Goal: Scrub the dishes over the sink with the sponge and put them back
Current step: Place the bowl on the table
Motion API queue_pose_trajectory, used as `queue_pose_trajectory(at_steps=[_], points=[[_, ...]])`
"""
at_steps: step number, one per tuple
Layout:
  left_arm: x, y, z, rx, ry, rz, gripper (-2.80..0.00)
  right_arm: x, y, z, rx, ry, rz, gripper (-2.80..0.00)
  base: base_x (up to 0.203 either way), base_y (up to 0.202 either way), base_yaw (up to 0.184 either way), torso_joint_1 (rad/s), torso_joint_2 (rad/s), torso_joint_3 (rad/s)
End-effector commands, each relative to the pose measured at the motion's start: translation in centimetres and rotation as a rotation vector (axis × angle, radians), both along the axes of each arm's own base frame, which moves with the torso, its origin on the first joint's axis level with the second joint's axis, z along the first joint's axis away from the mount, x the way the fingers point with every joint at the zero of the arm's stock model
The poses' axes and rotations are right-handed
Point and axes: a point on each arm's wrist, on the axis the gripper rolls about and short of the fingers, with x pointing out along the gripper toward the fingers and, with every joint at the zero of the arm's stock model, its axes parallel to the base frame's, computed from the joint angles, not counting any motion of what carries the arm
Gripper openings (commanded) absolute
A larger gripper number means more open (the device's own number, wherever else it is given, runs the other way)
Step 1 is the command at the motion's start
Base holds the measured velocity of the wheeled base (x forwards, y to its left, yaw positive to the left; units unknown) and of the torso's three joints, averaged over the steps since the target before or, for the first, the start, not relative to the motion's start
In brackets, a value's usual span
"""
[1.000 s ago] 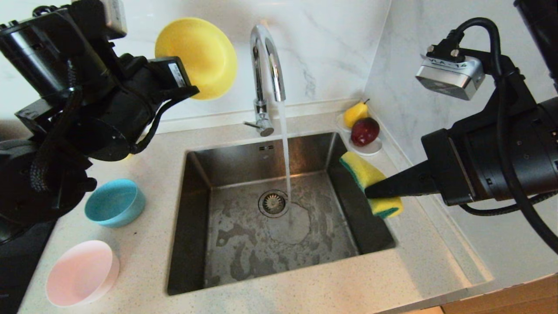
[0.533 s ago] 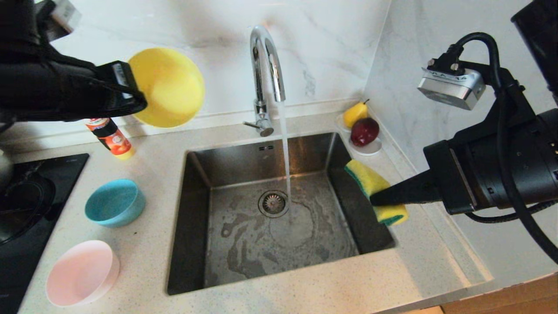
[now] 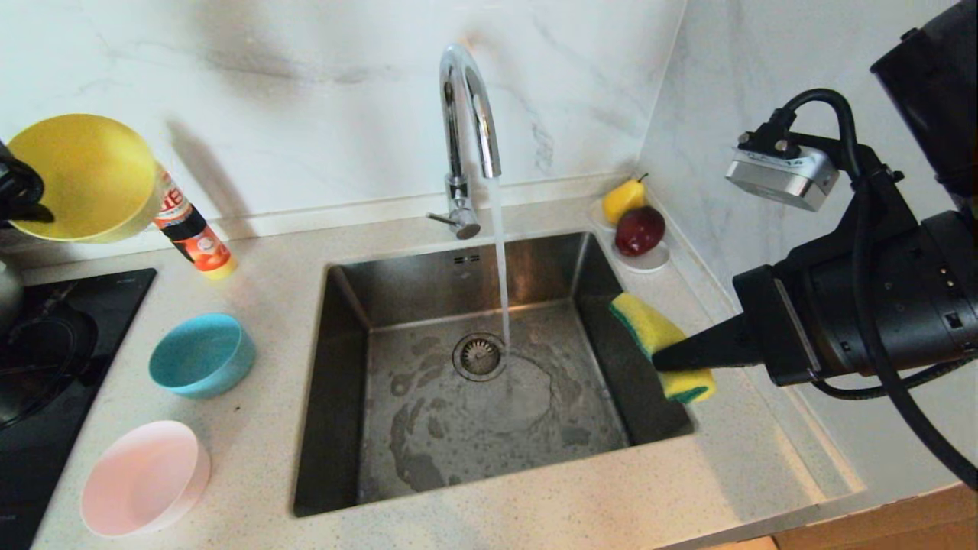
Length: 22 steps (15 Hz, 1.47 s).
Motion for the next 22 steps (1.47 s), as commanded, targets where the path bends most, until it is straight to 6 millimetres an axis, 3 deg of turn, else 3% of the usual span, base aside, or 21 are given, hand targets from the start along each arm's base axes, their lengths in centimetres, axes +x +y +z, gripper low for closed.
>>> queue_pose_trajectory(at_steps=[1, 4, 10, 13, 19, 22], points=[[-0.2, 3.3, -1.1, -0.081, 0.021, 0.115, -2.80, 0.1, 0.1, -0.3, -0.009, 0.013, -0.001, -2.80, 0.000, 0.000, 0.000, 0.000, 0.00, 0.000], [0.7, 6.6, -3.2, -0.154, 0.073, 0.225, -2.80, 0.1, 0.1, -0.3, -0.008, 0.011, 0.000, -2.80, 0.000, 0.000, 0.000, 0.000, 0.00, 0.000], [4.8, 13.2, -8.7, -0.233, 0.139, 0.341, -2.80, 0.2, 0.1, -0.2, -0.008, 0.010, -0.002, -2.80, 0.000, 0.000, 0.000, 0.000, 0.00, 0.000], [5.9, 16.3, -11.7, -0.272, 0.161, 0.389, -2.80, 0.2, 0.1, -0.3, -0.010, 0.012, -0.002, -2.80, 0.000, 0.000, 0.000, 0.000, 0.00, 0.000], [6.0, 19.9, -13.0, -0.383, 0.084, 0.379, -2.80, 0.1, 0.1, -0.3, -0.010, 0.012, -0.001, -2.80, 0.000, 0.000, 0.000, 0.000, 0.00, 0.000], [6.4, 21.6, -15.0, -0.410, 0.113, 0.402, -2.80, 0.2, 0.2, -0.4, -0.013, 0.016, 0.002, -2.80, 0.000, 0.000, 0.000, 0.000, 0.00, 0.000]])
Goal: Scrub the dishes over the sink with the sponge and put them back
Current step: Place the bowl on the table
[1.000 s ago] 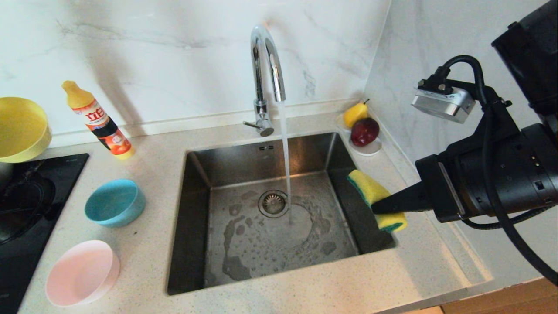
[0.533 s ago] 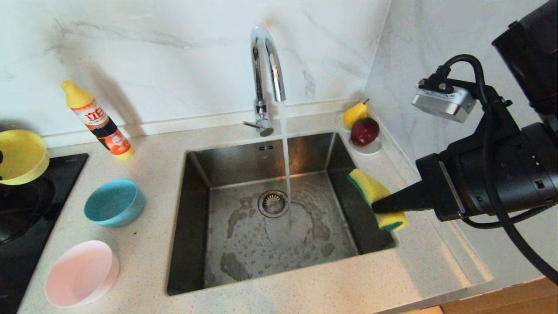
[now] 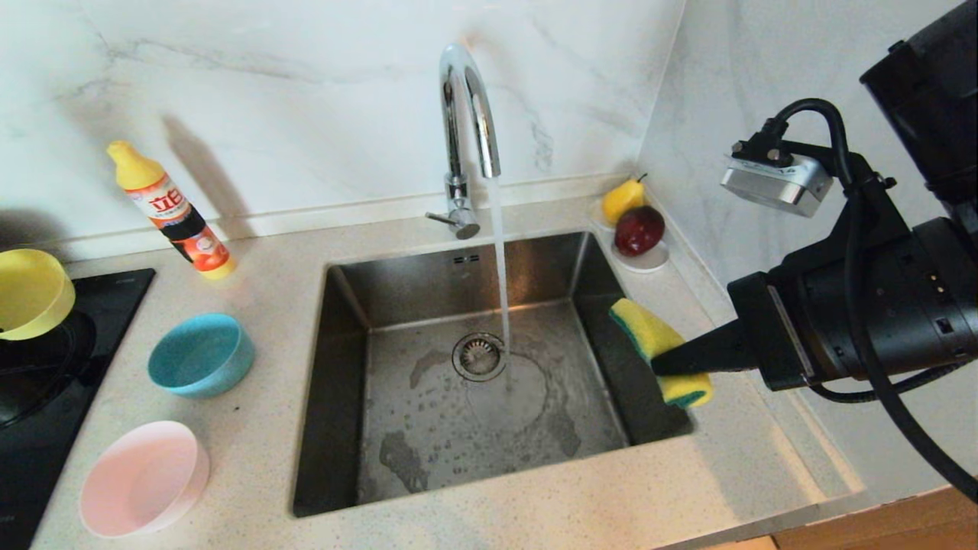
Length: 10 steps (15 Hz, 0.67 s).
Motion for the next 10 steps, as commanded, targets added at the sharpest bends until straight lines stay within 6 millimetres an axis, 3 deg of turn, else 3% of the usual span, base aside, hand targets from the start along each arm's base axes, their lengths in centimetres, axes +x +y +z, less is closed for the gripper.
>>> queue_pose_trajectory(at_steps=[1, 4, 10], points=[[0.6, 2.0, -2.7, -0.049, 0.035, 0.019, -2.80, 0.1, 0.1, -0.2, -0.007, 0.009, 0.001, -2.80, 0.000, 0.000, 0.000, 0.000, 0.00, 0.000], [1.0, 3.5, -4.5, -0.083, 0.043, 0.023, -2.80, 0.1, 0.2, -0.2, -0.007, 0.011, 0.002, -2.80, 0.000, 0.000, 0.000, 0.000, 0.00, 0.000], [1.7, 5.8, -6.3, -0.134, 0.023, 0.050, -2.80, 0.2, 0.2, -0.6, -0.017, 0.023, 0.001, -2.80, 0.000, 0.000, 0.000, 0.000, 0.00, 0.000]])
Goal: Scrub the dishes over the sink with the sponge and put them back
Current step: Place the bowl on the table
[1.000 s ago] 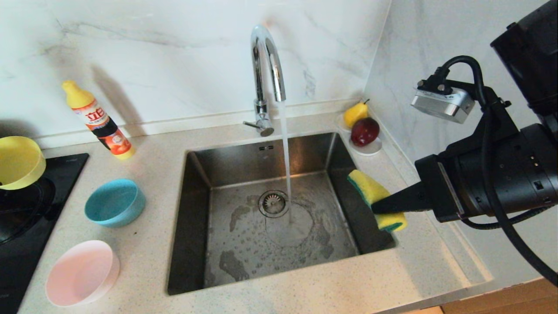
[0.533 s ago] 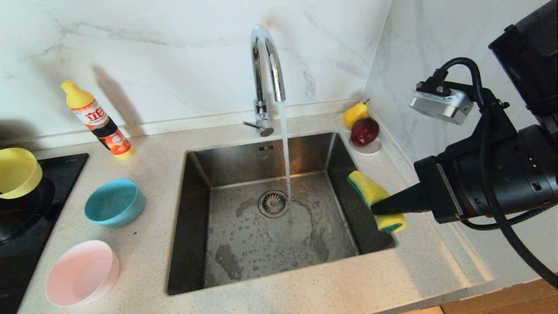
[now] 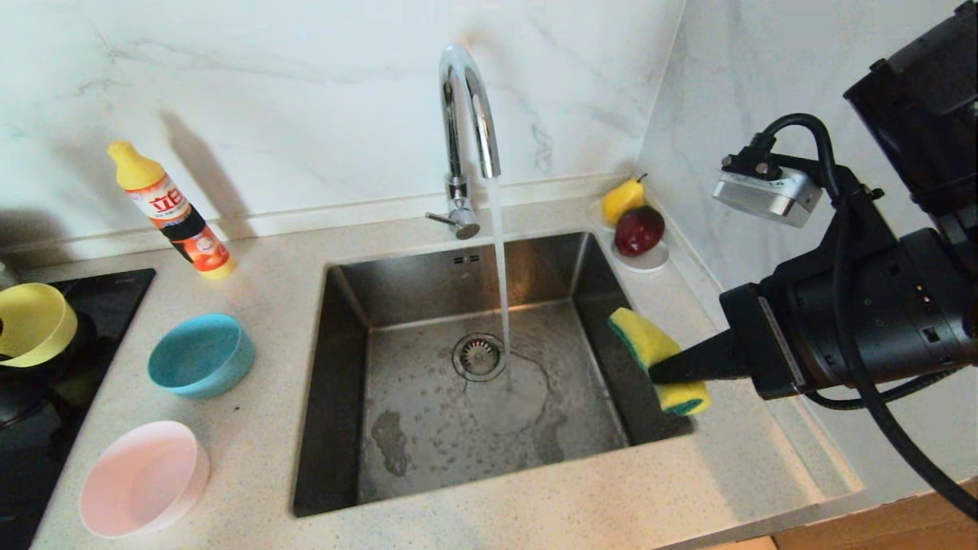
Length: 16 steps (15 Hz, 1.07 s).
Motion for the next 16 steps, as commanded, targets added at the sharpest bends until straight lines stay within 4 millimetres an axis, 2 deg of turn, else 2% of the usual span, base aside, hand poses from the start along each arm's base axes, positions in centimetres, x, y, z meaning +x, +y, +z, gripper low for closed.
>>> queue_pose_trajectory(at_steps=[1, 4, 9, 12, 16], points=[[0.2, 1.2, -1.8, -0.038, 0.010, 0.012, -2.80, 0.0, 0.0, -0.1, -0.003, 0.005, 0.001, -2.80, 0.000, 0.000, 0.000, 0.000, 0.00, 0.000], [0.2, 1.9, -2.8, -0.057, 0.017, 0.017, -2.80, 0.0, 0.1, -0.1, -0.004, 0.006, 0.003, -2.80, 0.000, 0.000, 0.000, 0.000, 0.00, 0.000], [0.3, 2.0, -2.3, -0.083, -0.016, 0.003, -2.80, 0.1, 0.1, -0.2, -0.007, 0.009, 0.003, -2.80, 0.000, 0.000, 0.000, 0.000, 0.00, 0.000], [0.1, 1.7, -1.0, -0.066, -0.031, 0.002, -2.80, -0.1, 0.0, -0.2, -0.008, 0.010, 0.003, -2.80, 0.000, 0.000, 0.000, 0.000, 0.00, 0.000], [-0.6, 0.9, 1.9, -0.017, -0.071, -0.002, -2.80, -0.3, -0.1, -0.2, -0.008, 0.010, 0.004, -2.80, 0.000, 0.000, 0.000, 0.000, 0.00, 0.000]])
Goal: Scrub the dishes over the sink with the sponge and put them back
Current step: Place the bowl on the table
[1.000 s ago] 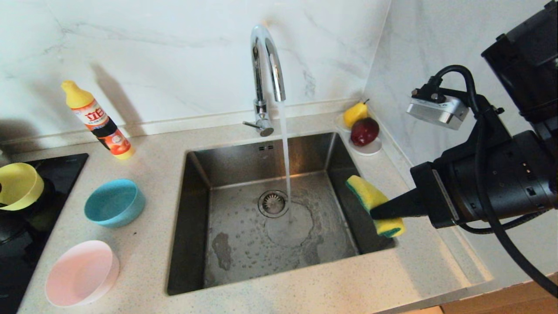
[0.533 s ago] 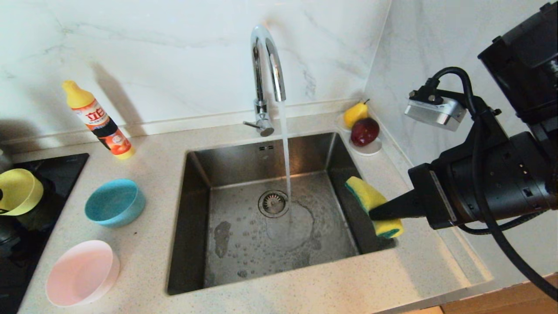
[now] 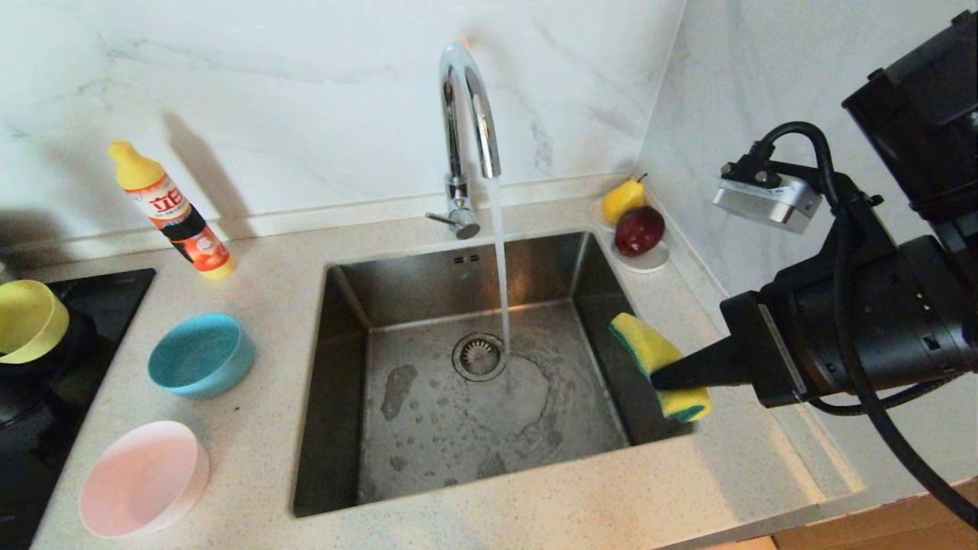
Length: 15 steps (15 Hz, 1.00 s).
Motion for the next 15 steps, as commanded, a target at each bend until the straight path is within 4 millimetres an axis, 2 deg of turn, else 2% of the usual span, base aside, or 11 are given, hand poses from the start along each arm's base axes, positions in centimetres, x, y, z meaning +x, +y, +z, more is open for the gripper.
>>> queue_pose_trajectory(at_steps=[1, 6, 12, 13, 15], points=[[-0.4, -0.5, 1.5, 0.022, -0.022, 0.003, -2.80, -0.2, -0.1, 0.1, 0.004, -0.001, 0.001, -2.80, 0.000, 0.000, 0.000, 0.000, 0.00, 0.000], [0.3, 0.4, -1.2, -0.018, 0.013, 0.003, -2.80, -0.1, 0.0, -0.1, -0.001, 0.006, 0.000, -2.80, 0.000, 0.000, 0.000, 0.000, 0.00, 0.000], [0.5, 0.6, -1.8, -0.023, 0.022, -0.002, -2.80, -0.1, 0.0, -0.2, -0.005, 0.010, 0.000, -2.80, 0.000, 0.000, 0.000, 0.000, 0.00, 0.000], [0.5, 0.6, -1.8, -0.022, 0.022, -0.003, 0.00, -0.1, 0.0, -0.2, -0.005, 0.010, 0.000, -2.80, 0.000, 0.000, 0.000, 0.000, 0.00, 0.000], [0.4, 0.5, -1.4, -0.019, 0.014, 0.001, 0.00, -0.1, -0.1, -0.1, -0.002, 0.007, 0.000, -2.80, 0.000, 0.000, 0.000, 0.000, 0.00, 0.000]])
